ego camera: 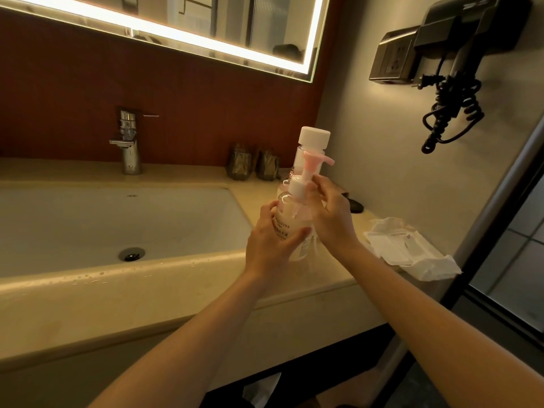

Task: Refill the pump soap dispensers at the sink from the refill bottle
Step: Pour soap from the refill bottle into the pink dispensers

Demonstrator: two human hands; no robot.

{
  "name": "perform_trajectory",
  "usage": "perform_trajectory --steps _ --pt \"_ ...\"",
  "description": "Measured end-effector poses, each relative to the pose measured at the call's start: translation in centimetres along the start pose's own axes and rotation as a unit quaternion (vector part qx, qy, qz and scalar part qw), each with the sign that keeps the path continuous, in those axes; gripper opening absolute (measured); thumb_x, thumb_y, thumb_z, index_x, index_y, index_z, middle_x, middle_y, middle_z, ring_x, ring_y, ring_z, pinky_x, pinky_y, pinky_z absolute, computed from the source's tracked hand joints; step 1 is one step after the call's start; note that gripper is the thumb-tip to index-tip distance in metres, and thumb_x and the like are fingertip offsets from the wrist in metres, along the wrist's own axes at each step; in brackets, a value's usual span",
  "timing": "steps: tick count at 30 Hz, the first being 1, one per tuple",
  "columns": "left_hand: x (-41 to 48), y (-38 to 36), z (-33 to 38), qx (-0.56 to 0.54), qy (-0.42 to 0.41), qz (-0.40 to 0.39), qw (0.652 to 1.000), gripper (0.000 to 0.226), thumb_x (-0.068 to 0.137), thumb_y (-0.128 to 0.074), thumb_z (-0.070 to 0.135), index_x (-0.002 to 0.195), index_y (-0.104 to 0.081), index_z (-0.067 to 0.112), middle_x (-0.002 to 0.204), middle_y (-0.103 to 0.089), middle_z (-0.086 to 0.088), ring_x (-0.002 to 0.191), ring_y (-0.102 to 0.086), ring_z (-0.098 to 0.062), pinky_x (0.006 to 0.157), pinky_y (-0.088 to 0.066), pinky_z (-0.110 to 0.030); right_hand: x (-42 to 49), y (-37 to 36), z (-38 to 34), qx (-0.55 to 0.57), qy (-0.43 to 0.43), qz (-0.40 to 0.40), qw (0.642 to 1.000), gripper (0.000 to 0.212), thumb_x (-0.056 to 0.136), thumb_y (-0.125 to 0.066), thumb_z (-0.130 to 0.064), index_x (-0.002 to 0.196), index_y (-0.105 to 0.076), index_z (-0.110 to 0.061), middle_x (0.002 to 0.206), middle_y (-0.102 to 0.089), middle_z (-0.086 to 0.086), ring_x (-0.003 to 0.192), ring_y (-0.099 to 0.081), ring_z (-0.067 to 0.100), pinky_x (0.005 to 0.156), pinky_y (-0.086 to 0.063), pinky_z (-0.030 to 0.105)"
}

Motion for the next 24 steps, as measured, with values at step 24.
perform_trajectory --steps 24 --pt "0.2 -0.1 -0.3 -0.02 -0.001 -0.017 1.0 0.069 0.072 -0.074 0.037 0.13 -0.038 0.026 0.11 -0.053 0.01 0.1 -0.054 -0.01 0.082 -0.051 -0.028 1.8 -0.9 0.0 0.035 -0.037 -0.099 0.994 0.037 0.093 -0.049 -0.036 0.124 -0.04 -0.019 0.111 -0.051 -0.006 0.097 -0.054 0.01 0.078 -0.047 0.02"
Point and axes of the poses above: each hand's wrist, its own x-axis towards the middle knuckle, its own y-axis out of the back of the hand, z = x × y, the point moved 7 cm from there along x, towards the middle knuckle
